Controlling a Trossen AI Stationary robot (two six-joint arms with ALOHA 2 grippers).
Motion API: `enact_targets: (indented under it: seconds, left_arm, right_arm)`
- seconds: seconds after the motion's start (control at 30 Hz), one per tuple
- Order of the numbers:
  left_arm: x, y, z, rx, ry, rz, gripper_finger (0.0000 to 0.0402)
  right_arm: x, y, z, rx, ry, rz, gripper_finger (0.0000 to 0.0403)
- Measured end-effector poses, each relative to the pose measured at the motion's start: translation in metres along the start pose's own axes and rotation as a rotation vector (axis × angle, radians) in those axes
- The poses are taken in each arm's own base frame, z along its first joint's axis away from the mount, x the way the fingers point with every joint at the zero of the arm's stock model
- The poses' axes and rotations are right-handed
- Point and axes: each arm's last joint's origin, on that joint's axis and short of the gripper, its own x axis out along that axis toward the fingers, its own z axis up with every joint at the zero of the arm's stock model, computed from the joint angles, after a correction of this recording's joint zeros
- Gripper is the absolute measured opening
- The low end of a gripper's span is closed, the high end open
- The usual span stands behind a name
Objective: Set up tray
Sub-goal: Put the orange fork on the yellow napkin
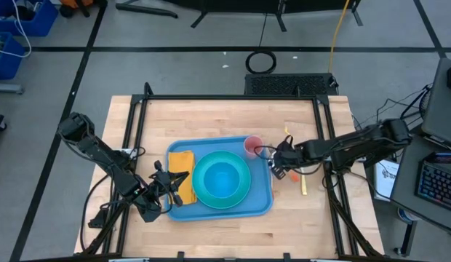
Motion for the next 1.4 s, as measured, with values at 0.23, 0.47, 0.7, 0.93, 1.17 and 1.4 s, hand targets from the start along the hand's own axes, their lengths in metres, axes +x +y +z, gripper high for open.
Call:
enact_targets:
  seconds: [0.23,0.47,0.7,0.93,1.17,1.4]
  left_arm:
    - [0.0,0.0,0.0,0.0,0.0,0.0,0.0031]
    - [0.0,0.0,0.0,0.0,0.0,0.001,0.0031]
    - [0.0,0.0,0.0,0.0,0.0,0.001,0.0031]
    - [0.0,0.0,0.0,-0.014,0.0,0.0,0.0031]
    - [0.0,0.0,0.0,-0.038,0.003,-0.003,0.0031]
    - [0.0,-0.005,0.006,-0.064,-0.024,-0.019,0.0031]
  right_arm:
    - [-0.007,0.004,-0.005,-0.001,-0.033,0.02,0.0006]
    - [-0.014,0.01,-0.012,-0.012,-0.077,0.063,0.0006]
    - [-0.023,0.015,-0.017,-0.019,-0.132,0.119,0.0006]
    - [-0.033,0.024,-0.022,-0.063,-0.255,0.183,0.0006]
    - [-0.048,0.047,-0.023,-0.232,-0.506,0.3,0.0006]
    - [-0.076,0.072,-0.019,-0.367,-0.85,0.416,0.0006]
